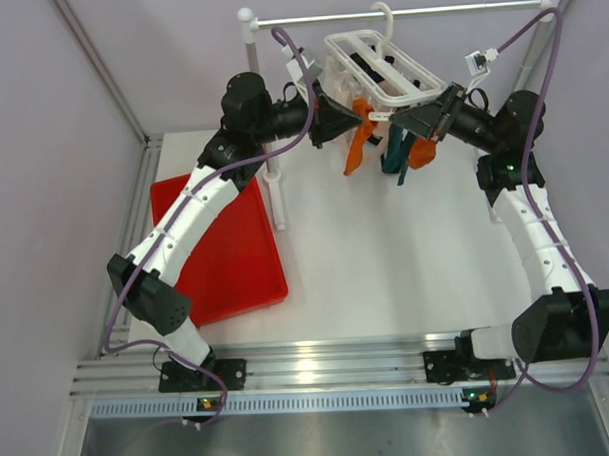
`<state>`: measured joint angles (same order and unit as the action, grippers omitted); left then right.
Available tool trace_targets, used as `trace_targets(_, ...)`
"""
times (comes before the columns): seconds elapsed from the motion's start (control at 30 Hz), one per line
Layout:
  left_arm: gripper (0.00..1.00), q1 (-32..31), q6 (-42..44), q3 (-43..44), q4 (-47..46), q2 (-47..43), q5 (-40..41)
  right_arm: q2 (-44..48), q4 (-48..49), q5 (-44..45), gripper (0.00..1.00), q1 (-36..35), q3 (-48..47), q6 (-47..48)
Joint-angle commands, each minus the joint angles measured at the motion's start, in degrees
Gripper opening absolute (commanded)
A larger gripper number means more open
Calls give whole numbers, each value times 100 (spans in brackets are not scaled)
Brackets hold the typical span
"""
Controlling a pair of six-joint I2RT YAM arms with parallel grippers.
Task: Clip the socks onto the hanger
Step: Clamp the sock onto the hanger.
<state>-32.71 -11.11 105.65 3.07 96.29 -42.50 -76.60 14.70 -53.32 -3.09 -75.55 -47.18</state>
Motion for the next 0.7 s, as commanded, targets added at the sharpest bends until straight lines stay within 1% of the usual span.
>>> trace_targets(0.0, 0, 37, 127, 97, -447, 39, -276, -66, 385, -100, 0, 72, -197, -46)
trace_targets(0.43, 0, 37, 83, 53, -685, 12, -584, -83, 147, -161, 1, 63, -285, 130)
trace_targets(0.47, 0, 37, 92, 53, -685, 13, -584, -83, 156, -170, 6, 63, -294, 113)
trace_targets(0.5, 0, 37, 92, 44, -694, 13, -584, -101, 165, -187, 20, 63, -294, 95)
trace_targets(0.57, 0, 37, 109, 44, -685, 21, -567, -92, 165, -188, 33, 72, -311, 77)
trace_targets(0.6, 0, 37, 109, 44, -685, 21, -558, -92, 174, -196, 42, 72, -320, 51)
trace_targets(0.67, 0, 37, 136, 44, -667, 39, -540, -83, 235, -214, 48, 72, -311, -19)
